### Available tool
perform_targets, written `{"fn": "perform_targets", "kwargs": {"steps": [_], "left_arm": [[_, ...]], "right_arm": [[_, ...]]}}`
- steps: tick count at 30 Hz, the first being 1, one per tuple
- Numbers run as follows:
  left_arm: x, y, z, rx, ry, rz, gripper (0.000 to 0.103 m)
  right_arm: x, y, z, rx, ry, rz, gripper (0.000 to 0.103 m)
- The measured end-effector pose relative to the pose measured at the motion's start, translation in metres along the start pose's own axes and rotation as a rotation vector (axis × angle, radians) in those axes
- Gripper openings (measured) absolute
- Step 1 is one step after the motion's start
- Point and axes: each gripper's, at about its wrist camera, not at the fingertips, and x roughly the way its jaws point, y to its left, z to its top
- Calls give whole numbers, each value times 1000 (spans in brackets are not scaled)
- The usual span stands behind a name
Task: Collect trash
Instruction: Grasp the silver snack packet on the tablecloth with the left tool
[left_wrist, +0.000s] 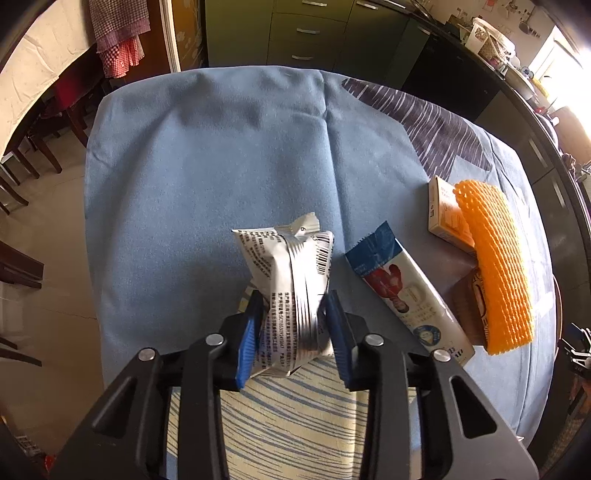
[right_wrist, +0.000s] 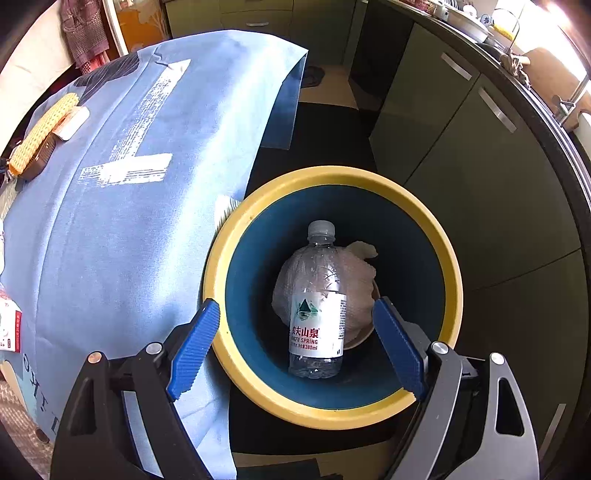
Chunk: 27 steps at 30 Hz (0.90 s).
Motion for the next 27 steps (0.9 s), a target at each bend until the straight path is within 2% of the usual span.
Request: {"fn": "perform_targets", "kwargs": {"steps": [8, 19, 23, 25, 26, 27], "left_arm": [[-29, -14, -12, 72, -57, 1, 28], [-74, -48, -31, 174, -132, -48, 21], [-70, -52, -30, 170, -110, -24, 21], [-66, -48, -23, 151, -123, 5, 33], [-64, -45, -19, 142, -132, 13, 44], [-61, -42, -13, 130, -137, 18, 47]], "right_arm": [[-10, 1, -5, 1, -17, 11, 84], [-12, 1, -11, 3, -25, 30, 84], [-12, 1, -12, 3, -22, 34, 84], [-12, 1, -13, 4, -25, 37, 84], [-13, 1, -13, 3, -24, 37, 84], [-13, 1, -13, 2, -22, 36, 84]]}}
